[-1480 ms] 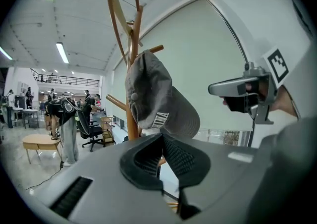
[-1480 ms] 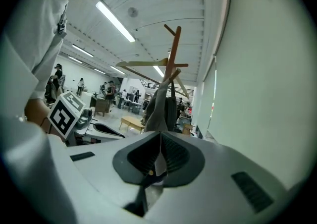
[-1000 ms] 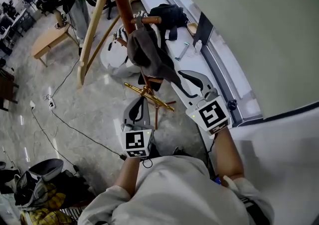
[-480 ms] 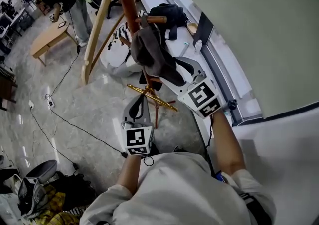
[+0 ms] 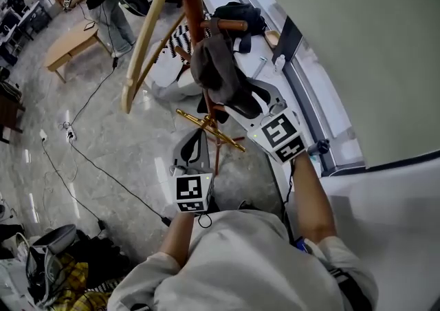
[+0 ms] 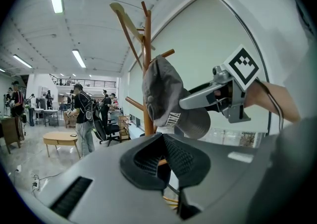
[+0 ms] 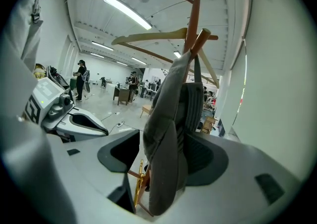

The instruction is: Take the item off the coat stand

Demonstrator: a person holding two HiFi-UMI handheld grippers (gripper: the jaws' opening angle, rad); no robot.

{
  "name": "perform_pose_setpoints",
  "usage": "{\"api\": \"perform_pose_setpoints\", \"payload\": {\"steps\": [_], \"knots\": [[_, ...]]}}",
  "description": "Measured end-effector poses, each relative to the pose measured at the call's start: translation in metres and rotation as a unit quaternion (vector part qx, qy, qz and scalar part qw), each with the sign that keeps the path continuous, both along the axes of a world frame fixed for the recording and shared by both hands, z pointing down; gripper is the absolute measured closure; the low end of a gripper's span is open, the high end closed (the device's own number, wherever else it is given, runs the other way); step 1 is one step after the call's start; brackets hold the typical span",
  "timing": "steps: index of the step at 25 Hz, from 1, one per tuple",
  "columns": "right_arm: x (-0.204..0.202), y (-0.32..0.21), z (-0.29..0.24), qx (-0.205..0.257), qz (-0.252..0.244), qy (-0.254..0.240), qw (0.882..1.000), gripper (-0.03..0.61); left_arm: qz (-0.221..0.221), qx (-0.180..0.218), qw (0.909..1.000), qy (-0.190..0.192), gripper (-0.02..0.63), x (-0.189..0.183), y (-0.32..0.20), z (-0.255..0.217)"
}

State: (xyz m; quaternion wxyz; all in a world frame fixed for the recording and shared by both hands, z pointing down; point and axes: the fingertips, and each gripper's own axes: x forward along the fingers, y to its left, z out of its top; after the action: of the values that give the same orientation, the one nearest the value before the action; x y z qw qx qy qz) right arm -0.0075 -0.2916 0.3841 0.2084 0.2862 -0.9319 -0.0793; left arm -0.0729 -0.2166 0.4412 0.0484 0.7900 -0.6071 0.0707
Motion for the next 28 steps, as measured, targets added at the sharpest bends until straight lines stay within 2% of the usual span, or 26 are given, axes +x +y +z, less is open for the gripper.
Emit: {"api": "perform_pose_setpoints", "payload": {"steps": [2,4,8,16,28], "knots": [[-0.004,0.004,0.000,0.005,-0.006,0.008,1.000,0.317,0.001,0.003,1.0000,0.002,0.603,0.000,0.001,-0.003],[-0.007,0.009,-0.001,0.010,-0.014,0.012,1.000,0.422,0.003,0.004,1.0000,0.003,0.603,-0.001,0.003,-0.003],[-0.008,0.013,-0.002,0.021,-0.027,0.024,0.999,0.443,0.003,0.000,1.0000,0.004,0.603,0.001,0.002,-0.002],[-0.008,0.023,-0.012,0.082,-0.024,0.084,0.993,0.469,0.006,0.001,1.0000,0.003,0.603,0.002,0.004,0.001],[-0.009,0.022,-0.030,0.119,-0.018,0.078,0.990,0.482,0.008,0.001,1.0000,0.005,0.603,0.002,-0.002,0.003]]}}
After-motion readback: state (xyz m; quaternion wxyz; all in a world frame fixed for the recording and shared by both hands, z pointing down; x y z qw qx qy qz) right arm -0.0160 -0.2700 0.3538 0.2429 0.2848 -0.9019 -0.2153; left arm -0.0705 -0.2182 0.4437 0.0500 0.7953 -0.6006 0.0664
